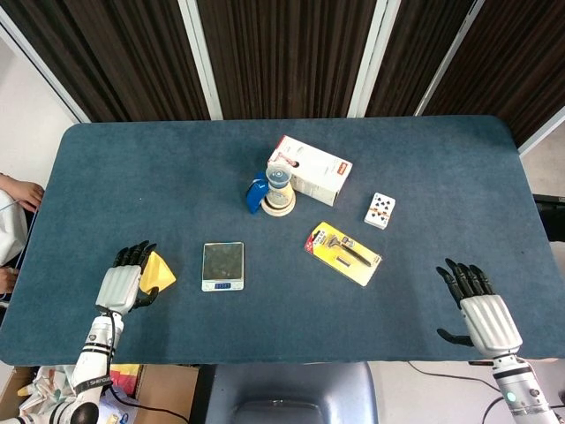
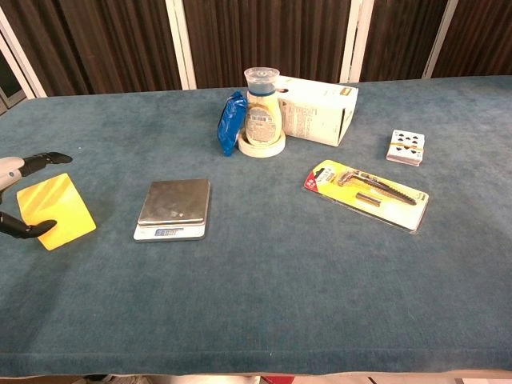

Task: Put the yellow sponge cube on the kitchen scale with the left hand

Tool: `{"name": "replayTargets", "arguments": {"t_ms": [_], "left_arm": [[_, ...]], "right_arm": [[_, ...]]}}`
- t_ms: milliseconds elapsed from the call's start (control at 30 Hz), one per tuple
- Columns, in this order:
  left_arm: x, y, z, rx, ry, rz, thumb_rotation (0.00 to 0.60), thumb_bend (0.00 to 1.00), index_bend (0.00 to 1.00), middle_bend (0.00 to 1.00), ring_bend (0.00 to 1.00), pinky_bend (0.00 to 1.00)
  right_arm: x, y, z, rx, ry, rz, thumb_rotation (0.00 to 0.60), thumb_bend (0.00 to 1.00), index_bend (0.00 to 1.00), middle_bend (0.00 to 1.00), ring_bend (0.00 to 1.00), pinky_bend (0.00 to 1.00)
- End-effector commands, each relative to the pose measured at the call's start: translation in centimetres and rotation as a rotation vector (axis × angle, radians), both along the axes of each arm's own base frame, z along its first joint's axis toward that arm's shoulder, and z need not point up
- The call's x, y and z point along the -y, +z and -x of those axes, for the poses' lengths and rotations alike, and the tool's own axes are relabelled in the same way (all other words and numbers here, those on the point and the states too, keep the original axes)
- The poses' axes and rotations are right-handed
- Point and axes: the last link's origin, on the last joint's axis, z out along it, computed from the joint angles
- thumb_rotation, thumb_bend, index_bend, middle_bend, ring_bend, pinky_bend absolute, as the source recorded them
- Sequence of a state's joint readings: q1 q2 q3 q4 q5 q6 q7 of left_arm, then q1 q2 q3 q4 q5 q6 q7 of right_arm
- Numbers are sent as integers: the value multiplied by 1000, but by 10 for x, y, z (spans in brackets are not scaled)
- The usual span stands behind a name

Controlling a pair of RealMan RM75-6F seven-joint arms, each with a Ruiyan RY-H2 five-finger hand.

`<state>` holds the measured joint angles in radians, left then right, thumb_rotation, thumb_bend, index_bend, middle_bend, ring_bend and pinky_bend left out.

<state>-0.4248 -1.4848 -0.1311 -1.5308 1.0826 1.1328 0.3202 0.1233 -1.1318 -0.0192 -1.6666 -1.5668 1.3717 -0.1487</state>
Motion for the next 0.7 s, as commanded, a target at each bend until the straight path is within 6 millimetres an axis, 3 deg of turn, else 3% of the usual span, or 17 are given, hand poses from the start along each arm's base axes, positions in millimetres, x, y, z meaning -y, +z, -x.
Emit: {"name": "replayTargets", "arguments": {"t_ms": [33,200,300,433,567,700], "left_arm": [[-4,-5,4,20,34,14,600,326,164,221,299,230],[-12,-5,2,80,27,-65,600,393,541,620,719,613],[-16,-2,-5,104,-14,-118,600,464,636,735,837,712],[-21,3,-27,167,-88,-160,600,506,656,762,858,742],[-26,2,-72,221,-186,-145,600,493,656,760,858,746],[-30,-5,-98,230,-221,-121,600,482,656,759,858,742]], "right_arm": [[0,0,0,0,0,0,600,128,0,0,0,0],[0,0,0,6,-2,-5,600,128,0,0,0,0],[0,1,1,5,-4,-3,600,128,0,0,0,0],[0,-1,0,1,-5,-7,600,127,0,0,0,0],[0,-6,-1,-6,0,-27,600,128,0,0,0,0],[0,-7,-1,-6,1,-31,600,128,0,0,0,0]]}}
